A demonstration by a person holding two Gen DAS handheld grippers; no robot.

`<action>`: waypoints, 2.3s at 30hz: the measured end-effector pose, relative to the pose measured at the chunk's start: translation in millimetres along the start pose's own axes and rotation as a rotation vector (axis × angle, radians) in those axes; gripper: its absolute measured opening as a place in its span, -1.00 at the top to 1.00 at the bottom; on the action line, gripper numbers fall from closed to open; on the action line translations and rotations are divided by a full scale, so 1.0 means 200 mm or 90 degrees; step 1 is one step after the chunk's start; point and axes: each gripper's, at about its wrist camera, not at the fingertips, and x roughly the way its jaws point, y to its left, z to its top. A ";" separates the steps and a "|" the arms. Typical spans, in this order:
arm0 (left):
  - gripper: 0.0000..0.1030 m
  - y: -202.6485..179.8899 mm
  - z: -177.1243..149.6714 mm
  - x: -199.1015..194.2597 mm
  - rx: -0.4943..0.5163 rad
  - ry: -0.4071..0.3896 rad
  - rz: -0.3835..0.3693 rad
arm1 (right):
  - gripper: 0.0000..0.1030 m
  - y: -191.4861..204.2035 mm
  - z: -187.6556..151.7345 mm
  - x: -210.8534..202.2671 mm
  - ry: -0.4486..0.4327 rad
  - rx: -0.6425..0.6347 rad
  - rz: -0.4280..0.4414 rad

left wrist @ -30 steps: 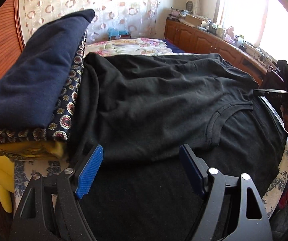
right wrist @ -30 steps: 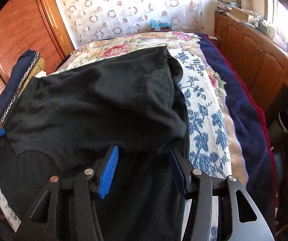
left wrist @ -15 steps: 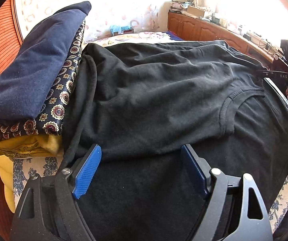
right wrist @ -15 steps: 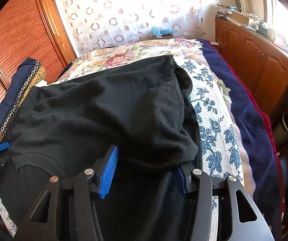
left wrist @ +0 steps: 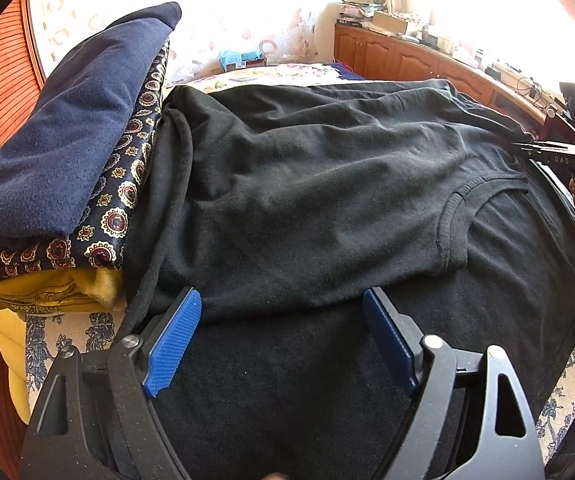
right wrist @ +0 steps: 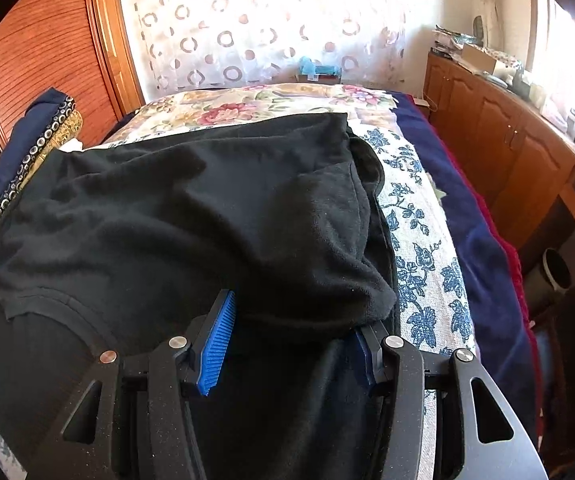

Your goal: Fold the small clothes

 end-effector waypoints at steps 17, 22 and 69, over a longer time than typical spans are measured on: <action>-0.02 0.22 -0.05 -0.06 -0.147 -0.013 -0.029 | -0.04 0.02 -0.01 -0.01 0.002 -0.012 -0.011; -0.03 0.25 0.00 -0.02 -0.153 -0.007 0.000 | -0.04 0.03 -0.01 -0.01 0.001 -0.012 -0.011; 0.89 0.15 0.09 -0.49 -0.150 -0.217 -0.023 | 0.94 0.05 -0.04 -0.38 -0.112 -0.045 0.032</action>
